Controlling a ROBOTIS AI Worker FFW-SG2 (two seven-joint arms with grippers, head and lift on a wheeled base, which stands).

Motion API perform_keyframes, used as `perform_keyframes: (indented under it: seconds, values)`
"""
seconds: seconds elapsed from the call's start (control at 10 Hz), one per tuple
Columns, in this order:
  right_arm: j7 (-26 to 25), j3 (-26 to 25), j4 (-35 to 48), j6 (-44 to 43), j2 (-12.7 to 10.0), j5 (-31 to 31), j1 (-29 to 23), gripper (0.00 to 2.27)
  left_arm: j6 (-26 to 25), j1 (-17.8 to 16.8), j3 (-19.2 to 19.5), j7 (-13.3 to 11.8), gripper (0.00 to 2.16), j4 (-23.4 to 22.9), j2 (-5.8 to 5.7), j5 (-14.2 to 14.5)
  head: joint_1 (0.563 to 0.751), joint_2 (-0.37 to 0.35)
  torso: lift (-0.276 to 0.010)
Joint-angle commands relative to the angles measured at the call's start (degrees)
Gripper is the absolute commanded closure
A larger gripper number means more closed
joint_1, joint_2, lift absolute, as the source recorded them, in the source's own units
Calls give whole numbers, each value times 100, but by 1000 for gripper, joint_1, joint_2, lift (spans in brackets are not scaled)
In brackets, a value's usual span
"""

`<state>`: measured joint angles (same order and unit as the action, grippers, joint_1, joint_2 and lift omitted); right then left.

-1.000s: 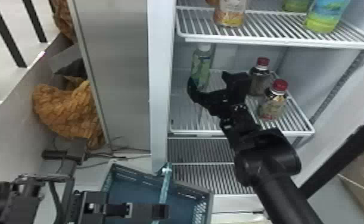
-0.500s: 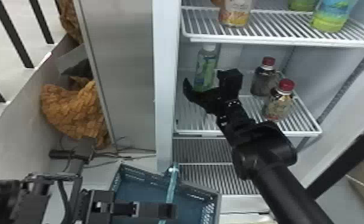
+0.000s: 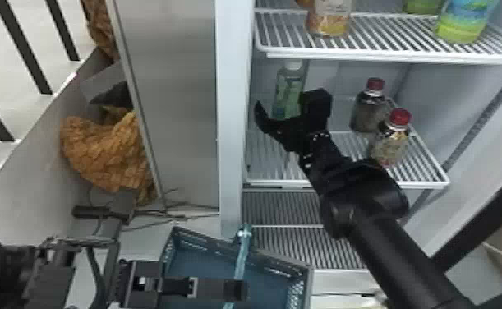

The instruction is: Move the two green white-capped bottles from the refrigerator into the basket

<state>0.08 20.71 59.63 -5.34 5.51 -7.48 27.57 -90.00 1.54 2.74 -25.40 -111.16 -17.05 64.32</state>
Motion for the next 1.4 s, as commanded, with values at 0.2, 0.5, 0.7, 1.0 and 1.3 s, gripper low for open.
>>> perform_keyframes:
  seconds: [0.2,0.5,0.7,1.0,1.3]
  values:
    - [-87,168,-106,13,-6,-235,55,834,-3,0,0,0,1162,0,0,12,695,-65,-263]
    - [-139,180,-106,-1,-6,-292,55,875,-3,14,0,0,1161,14,0,23,695,-62,-263]
    - [-157,180,-106,-127,-6,-280,27,881,-3,14,0,0,1161,14,0,23,695,-63,-263]
    - [-192,191,21,-535,20,-120,-156,881,-3,28,12,0,1161,14,-9,34,695,-63,-263]
    - [-227,-60,414,-732,29,62,-563,883,-3,42,0,0,1161,14,-18,46,695,-61,-263]
